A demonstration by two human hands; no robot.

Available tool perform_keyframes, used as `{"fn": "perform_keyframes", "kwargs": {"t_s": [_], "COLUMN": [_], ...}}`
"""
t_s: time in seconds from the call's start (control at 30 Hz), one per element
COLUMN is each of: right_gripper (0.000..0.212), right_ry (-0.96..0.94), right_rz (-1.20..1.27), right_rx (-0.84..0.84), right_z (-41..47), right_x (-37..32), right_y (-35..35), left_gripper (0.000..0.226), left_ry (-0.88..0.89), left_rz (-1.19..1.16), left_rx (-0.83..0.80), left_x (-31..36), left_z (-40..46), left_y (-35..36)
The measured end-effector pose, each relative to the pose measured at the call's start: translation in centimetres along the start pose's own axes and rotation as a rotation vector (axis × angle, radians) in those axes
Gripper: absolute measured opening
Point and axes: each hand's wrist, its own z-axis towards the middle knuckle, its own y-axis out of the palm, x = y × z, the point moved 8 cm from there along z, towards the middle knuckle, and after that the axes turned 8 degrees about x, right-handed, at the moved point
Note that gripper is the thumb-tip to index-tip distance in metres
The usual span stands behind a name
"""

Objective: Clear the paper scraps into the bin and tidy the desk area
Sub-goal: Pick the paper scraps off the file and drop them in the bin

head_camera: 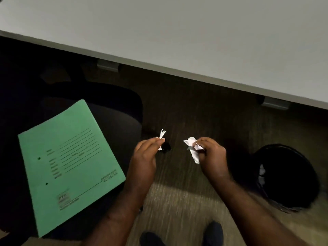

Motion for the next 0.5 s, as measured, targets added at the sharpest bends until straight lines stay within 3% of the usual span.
{"fn": "perform_keyframes", "kwargs": {"t_s": [0.5], "right_gripper": [0.017], "right_ry": [0.279], "right_rz": [-0.100], "right_rx": [0.318], "right_z": [-3.8], "right_x": [21.5], "right_y": [-21.6], "left_gripper": [0.045], "left_ry": [0.260], "left_rz": [-0.077], "left_rx": [-0.283], "left_x": [20.8], "left_z": [-4.0], "left_y": [21.0]}}
